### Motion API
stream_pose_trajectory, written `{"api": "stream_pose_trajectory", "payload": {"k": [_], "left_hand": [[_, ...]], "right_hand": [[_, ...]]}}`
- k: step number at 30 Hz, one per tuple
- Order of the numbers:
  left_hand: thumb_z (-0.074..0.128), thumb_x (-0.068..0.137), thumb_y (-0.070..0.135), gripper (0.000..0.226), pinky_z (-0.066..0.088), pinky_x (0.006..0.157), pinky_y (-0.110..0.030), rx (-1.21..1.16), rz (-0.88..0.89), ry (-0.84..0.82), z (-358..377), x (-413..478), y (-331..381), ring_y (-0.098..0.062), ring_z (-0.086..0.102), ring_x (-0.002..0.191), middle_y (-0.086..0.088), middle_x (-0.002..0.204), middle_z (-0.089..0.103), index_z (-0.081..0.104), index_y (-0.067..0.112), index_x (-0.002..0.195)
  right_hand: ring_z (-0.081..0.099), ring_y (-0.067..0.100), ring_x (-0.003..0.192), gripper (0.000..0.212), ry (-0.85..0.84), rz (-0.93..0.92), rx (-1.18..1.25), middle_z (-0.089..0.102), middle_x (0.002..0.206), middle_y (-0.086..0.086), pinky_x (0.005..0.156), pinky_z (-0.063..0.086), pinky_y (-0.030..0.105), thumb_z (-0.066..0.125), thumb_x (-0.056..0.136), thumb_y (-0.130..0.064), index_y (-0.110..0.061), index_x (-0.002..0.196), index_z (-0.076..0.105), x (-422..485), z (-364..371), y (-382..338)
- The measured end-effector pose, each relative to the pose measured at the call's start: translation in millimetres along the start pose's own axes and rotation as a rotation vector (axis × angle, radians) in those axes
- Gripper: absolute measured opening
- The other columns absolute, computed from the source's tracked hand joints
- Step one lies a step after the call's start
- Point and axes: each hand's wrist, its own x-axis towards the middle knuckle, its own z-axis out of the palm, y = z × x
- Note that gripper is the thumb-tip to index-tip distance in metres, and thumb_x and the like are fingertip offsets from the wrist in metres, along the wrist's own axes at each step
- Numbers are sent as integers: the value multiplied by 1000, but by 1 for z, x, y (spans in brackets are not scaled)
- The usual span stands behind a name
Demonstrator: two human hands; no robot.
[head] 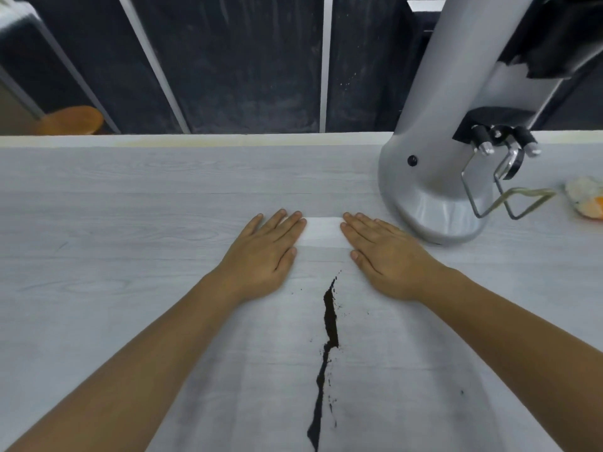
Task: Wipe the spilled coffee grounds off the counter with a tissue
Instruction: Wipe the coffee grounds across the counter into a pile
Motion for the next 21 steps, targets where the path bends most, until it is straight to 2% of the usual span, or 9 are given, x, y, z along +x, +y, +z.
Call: {"api": "stream_pose_trajectory", "payload": {"k": [5, 11, 21], "left_hand": [[10, 105, 41, 56, 1, 126, -44, -14, 58, -29, 0, -26, 9, -10, -7, 154, 12, 167, -1, 1, 29, 159], [11, 105, 42, 56, -2, 125, -43, -44, 81, -24, 3, -74, 22, -9, -6, 153, 14, 167, 1, 4, 31, 159], [15, 105, 38, 55, -4, 125, -47, -63, 41, -46, 3, -122, 49, -10, -4, 154, 14, 167, 3, 7, 31, 159]], "right_hand": [[3, 13, 152, 60, -10, 67, 23, 4, 166, -2, 124, 4, 33, 15, 102, -42, -19, 158, 9, -36, 3, -31], [5, 13, 152, 68, -1, 113, 61, 7, 166, -3, 122, 3, 30, 6, 96, -48, -20, 157, 13, -77, 11, -76], [9, 15, 152, 71, -6, 110, 65, 11, 165, -1, 123, 8, 35, 5, 94, -49, -19, 157, 17, -118, 15, -109]]}}
